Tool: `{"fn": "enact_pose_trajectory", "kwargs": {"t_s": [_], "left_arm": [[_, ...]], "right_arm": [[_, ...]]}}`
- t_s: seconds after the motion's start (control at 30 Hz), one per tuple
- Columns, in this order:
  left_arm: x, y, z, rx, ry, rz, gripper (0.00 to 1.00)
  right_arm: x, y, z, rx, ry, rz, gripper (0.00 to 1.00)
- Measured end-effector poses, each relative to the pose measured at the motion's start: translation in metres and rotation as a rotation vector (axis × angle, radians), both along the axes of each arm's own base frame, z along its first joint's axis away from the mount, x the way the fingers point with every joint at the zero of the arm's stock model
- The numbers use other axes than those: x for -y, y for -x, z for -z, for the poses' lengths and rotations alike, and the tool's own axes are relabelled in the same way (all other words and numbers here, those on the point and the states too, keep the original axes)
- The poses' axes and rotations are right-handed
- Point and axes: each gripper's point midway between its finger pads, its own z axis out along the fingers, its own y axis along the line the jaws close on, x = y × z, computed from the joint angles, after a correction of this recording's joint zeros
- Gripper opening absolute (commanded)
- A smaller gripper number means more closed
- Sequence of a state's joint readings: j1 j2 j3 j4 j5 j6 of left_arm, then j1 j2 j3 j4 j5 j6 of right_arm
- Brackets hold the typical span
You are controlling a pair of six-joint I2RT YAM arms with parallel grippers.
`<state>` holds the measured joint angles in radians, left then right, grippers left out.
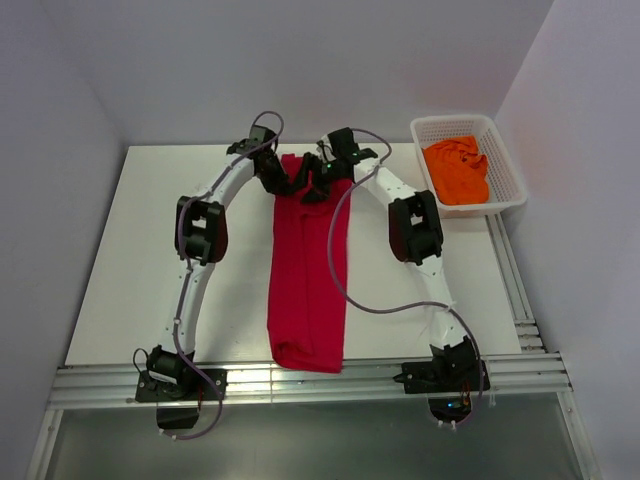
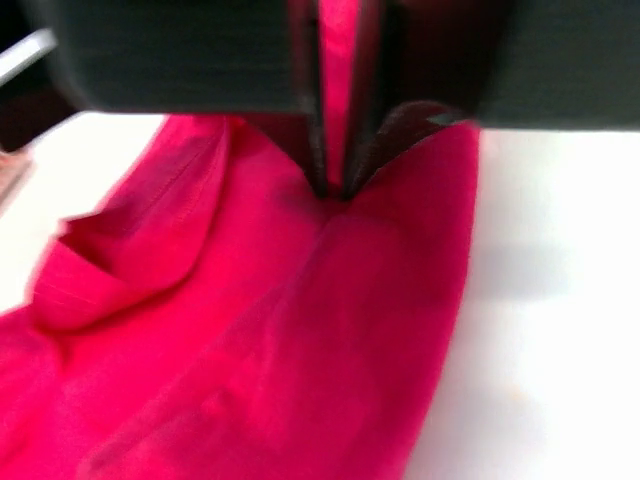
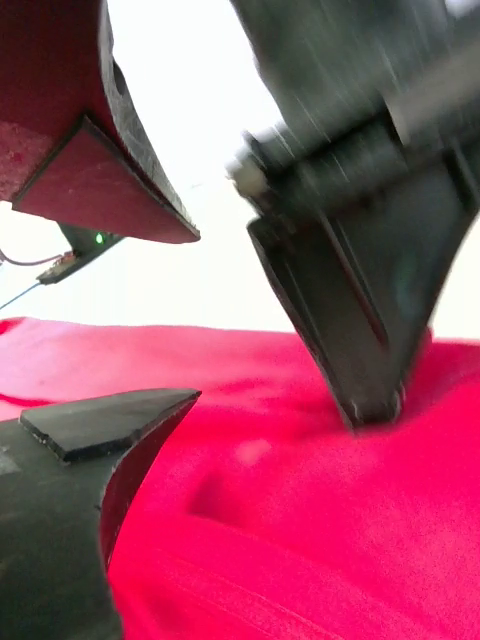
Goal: Fold and stack the t-shirts
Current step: Rotate the tshirt 90 degrees
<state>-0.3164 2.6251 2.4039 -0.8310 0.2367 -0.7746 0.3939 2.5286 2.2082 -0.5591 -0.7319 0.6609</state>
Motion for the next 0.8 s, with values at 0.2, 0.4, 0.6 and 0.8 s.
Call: {"fn": "enact_pose_trajectory", "kwargs": {"t_s": [0.2,0.4,0.6,0.8], "left_arm": [[-0.011,-0.040,-0.025,0.116,0.128,-0.083,0.70],[-0.028,-0.043,-0.115,0.253,0.184,-0.128,0.84],[-0.047,0.052,-0.221,0.383,0.126,-0.105,0.72],[-0.048,0.189,-0.130,0.171,-0.039,-0.019,0.58]], "right_arm": [[0.007,-0.013,-0.049,0.112,-0.099,-0.015,0.67],[0.034,0.045,-0.149,0.266,-0.088,-0.016,0.67],[0.086,0.151,-0.245,0.522,-0.075,0.029,0.66],[0.129,0.247,-0.189,0.448,-0.020,0.084,0.66]]}}
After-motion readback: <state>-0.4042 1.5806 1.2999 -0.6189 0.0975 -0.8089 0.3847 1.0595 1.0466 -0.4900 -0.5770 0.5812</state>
